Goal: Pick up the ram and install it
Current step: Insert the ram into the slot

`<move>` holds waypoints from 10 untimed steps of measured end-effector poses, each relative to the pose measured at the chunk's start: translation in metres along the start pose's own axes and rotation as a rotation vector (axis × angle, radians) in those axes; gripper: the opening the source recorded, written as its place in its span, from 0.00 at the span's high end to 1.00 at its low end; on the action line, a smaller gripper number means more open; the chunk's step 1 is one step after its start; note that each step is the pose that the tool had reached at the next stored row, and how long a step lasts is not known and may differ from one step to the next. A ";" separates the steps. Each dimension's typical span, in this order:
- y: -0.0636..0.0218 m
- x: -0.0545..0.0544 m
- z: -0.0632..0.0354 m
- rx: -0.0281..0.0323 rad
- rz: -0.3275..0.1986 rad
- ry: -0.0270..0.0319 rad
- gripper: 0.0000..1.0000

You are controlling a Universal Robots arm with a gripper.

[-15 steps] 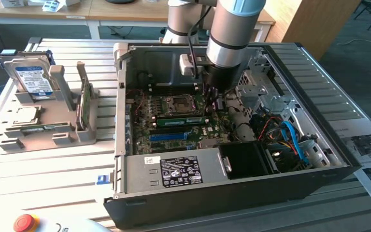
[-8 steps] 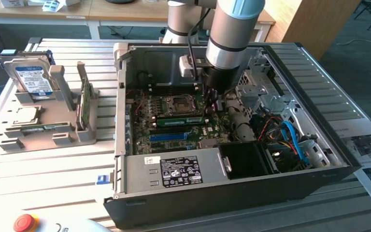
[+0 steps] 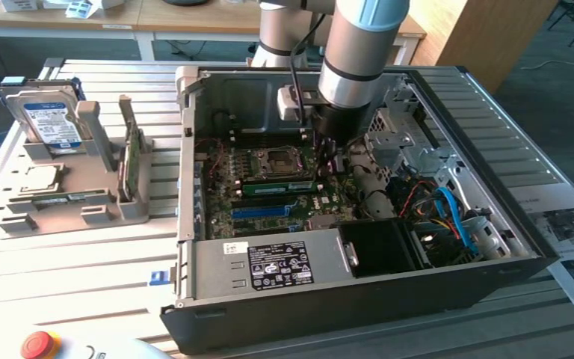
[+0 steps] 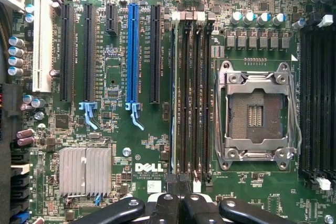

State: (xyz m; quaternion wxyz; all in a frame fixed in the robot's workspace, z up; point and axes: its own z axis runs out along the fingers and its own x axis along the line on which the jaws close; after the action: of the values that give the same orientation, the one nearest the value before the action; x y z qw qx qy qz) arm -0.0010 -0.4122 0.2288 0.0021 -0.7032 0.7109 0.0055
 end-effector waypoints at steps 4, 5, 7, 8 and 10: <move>0.0000 0.000 0.0002 -0.0001 0.000 0.0003 0.89; 0.0000 0.000 0.0003 0.0000 0.000 0.0001 0.89; 0.0000 0.000 0.0011 0.0001 0.000 -0.0003 0.89; 0.0000 0.000 0.0013 0.0000 0.000 -0.0001 0.89; 0.0000 0.000 0.0015 -0.0001 0.000 0.0003 0.89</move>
State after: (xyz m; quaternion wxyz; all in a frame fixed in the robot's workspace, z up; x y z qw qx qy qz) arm -0.0011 -0.4122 0.2273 0.0019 -0.7033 0.7109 0.0054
